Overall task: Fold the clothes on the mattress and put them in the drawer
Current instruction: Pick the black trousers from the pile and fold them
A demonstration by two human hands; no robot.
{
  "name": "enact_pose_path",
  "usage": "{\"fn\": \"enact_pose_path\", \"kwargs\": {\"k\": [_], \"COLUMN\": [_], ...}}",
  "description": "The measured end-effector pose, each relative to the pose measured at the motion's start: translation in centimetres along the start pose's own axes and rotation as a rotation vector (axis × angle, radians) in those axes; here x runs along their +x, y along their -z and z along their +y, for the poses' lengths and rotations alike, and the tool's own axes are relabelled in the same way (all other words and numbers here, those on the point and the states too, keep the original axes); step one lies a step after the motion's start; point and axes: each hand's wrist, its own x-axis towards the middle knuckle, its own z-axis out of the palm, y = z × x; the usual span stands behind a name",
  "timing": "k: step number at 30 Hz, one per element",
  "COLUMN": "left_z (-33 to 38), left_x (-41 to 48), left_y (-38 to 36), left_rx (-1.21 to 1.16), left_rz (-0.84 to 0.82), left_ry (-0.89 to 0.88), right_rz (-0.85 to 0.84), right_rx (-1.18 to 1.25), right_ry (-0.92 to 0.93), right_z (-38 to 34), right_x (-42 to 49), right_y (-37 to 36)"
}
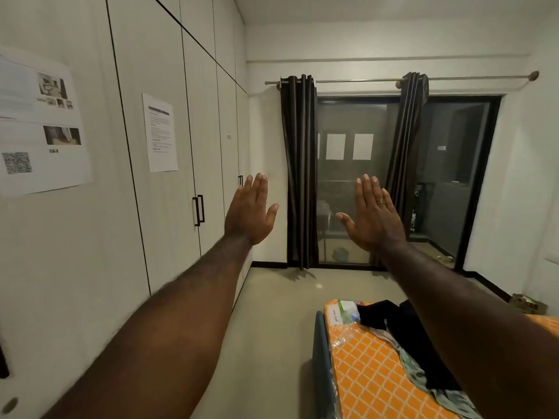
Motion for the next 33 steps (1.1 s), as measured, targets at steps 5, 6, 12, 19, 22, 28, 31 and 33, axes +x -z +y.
{"fn": "enact_pose_path", "kwargs": {"k": [5, 6, 12, 19, 22, 28, 31, 33], "left_z": [0.3, 0.4, -0.5, -1.5, -1.3, 0.3, 1.1, 1.8], "left_x": [1.1, 1.4, 3.8, 7.3, 8.5, 10.1, 11.2, 12.1], "left_y": [-1.8, -2.3, -6.6, -12.6, -14.0, -15.8, -16.7, -17.4], "left_rx": [0.007, 0.001, -0.011, -0.019, -0.023, -0.081, -0.109, -0.118], "left_rz": [-0.038, -0.047, -0.064, -0.083, -0.091, -0.084, -0.092, -0.096], "left_ry": [0.008, 0.009, 0.002, -0.018, -0.037, -0.049, -0.060, -0.062], "right_rz": [-0.021, -0.024, -0.048, -0.108, -0.103, -0.119, -0.119, -0.120], "right_rx": [-0.023, -0.024, -0.027, -0.043, -0.049, -0.083, -0.104, -0.099], "right_ry": [-0.014, -0.015, -0.026, -0.082, -0.091, -0.106, -0.126, -0.131], "right_z": [0.8, 0.8, 1.9, 3.9, 4.6, 6.3, 7.8, 8.9], "right_x": [1.0, 1.3, 3.3, 6.3, 7.0, 6.2, 6.3, 6.7], "right_y": [-1.7, -2.2, -5.6, -10.5, -12.0, -13.3, -13.3, -13.4]}}
